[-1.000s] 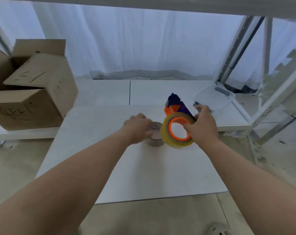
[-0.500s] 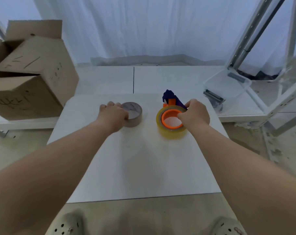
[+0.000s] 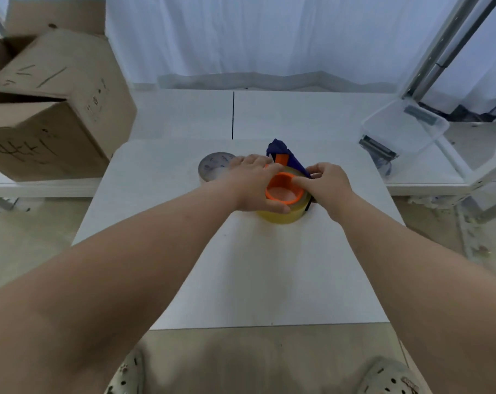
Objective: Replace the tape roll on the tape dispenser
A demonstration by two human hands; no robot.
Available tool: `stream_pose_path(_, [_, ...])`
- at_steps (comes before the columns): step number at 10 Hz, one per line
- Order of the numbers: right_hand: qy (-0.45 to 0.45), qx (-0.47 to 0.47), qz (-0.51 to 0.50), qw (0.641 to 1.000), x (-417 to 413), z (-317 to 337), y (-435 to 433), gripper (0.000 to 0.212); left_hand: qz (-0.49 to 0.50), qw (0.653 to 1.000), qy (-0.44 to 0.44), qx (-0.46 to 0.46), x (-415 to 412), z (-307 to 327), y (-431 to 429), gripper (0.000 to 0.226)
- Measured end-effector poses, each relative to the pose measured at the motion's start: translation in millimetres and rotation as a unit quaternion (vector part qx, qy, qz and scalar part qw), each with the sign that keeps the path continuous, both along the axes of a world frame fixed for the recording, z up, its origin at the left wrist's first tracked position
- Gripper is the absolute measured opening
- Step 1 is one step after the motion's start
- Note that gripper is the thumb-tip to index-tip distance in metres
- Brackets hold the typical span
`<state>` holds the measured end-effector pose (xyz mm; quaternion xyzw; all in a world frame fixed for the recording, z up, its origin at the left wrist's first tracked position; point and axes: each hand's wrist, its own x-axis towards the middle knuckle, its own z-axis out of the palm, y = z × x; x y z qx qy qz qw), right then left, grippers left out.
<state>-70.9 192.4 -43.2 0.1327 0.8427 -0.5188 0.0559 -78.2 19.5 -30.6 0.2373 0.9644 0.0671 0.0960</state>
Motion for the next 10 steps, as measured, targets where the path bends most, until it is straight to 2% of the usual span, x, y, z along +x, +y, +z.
stream_pose_path(1, [-0.006,-0.115,-0.035,0.993,5.7,-2.8,5.5,0.028,0.033,0.998,-0.038,0.037,-5.9,-7.8,0.2,0.090])
stream_pose_path(2, [-0.017,-0.171,-0.055,0.984,9.6,-3.1,10.1,0.026,0.032,0.998,-0.044,0.037,-9.5,-9.4,-0.1,0.090])
stream_pose_path(3, [-0.014,-0.171,-0.029,0.985,13.5,-3.5,12.9,0.017,0.038,0.998,-0.046,0.022,-9.9,-5.5,0.6,0.090])
stream_pose_path(7, [-0.004,-0.178,-0.057,0.982,22.6,-7.3,11.3,0.015,0.090,0.994,-0.063,0.005,0.6,-4.0,2.6,0.093])
stream_pose_path(9, [-0.014,-0.122,-0.069,0.990,23.9,0.4,14.7,0.016,0.085,0.996,-0.035,0.015,6.9,-2.6,1.5,0.090])
stream_pose_path(10, [-0.009,-0.043,-0.053,0.998,24.7,8.8,18.5,0.013,0.077,0.997,0.005,0.014,10.9,6.1,0.4,0.089])
